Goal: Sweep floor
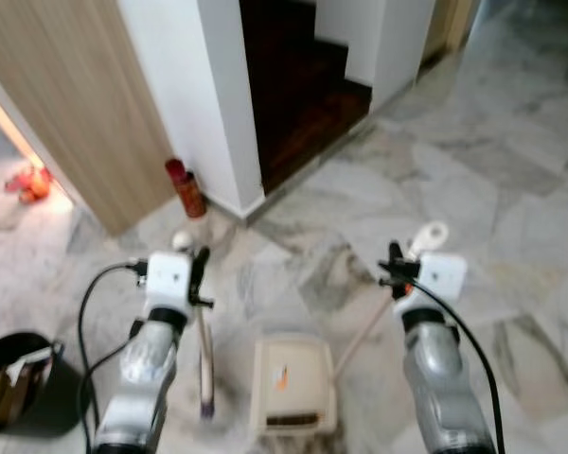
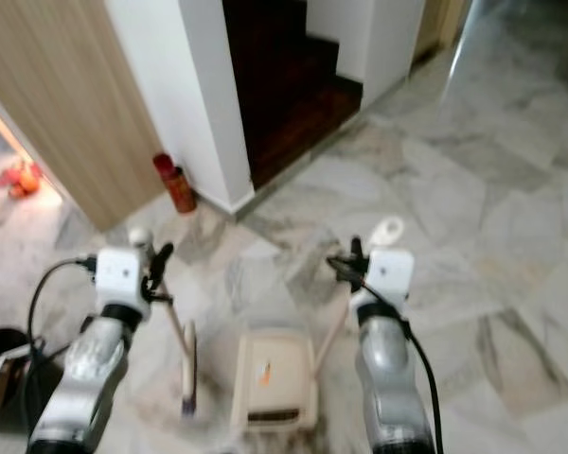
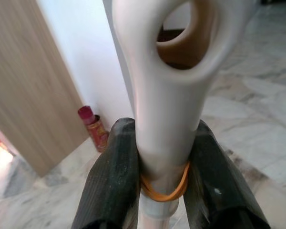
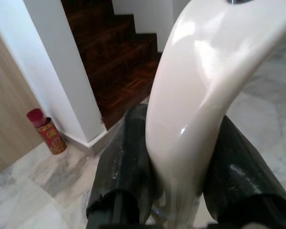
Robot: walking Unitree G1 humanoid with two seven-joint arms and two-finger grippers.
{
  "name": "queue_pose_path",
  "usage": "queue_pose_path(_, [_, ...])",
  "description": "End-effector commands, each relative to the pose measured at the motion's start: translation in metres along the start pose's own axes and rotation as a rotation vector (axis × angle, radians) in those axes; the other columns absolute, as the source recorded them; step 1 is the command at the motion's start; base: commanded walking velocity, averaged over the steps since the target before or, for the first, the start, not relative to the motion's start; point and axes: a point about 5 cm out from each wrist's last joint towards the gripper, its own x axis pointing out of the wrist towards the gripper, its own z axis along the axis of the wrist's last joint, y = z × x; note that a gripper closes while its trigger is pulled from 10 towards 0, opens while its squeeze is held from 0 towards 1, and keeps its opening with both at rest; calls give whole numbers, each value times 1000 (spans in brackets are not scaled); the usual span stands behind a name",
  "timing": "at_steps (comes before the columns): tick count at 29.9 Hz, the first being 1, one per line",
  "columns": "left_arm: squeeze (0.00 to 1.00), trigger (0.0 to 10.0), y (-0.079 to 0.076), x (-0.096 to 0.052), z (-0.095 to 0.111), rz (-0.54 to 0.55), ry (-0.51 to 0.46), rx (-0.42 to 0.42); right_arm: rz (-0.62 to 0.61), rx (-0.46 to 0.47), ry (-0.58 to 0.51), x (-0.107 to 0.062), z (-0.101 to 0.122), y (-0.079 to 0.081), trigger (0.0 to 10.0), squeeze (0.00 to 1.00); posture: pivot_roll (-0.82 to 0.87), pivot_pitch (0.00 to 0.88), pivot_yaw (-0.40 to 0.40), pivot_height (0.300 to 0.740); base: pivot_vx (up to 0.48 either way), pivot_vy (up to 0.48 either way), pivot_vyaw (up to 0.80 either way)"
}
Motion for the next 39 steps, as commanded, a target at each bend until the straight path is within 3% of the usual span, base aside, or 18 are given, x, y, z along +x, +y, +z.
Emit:
queue_pose_path(1, [0, 10000, 6, 1, 8, 10, -38, 23, 15, 0, -50, 3, 11, 5, 10000, 0, 86, 82, 46, 740, 0, 326, 0])
queue_pose_path(14, [0, 10000, 6, 1, 9, 7, -42, 26, 22, -3, -55, 4, 11, 7, 10000, 0, 87, 71, 49, 740, 0, 327, 582])
queue_pose_path(33, [0, 10000, 4, 1, 8, -2, -38, 26, 24, -1, -50, 4, 11, 7, 10000, 0, 87, 73, 48, 740, 0, 0, 800])
queue_pose_path(39, [0, 10000, 2, 1, 8, -11, -36, 22, 16, 9, -40, 4, 9, 6, 10000, 0, 88, 74, 49, 740, 0, 0, 181])
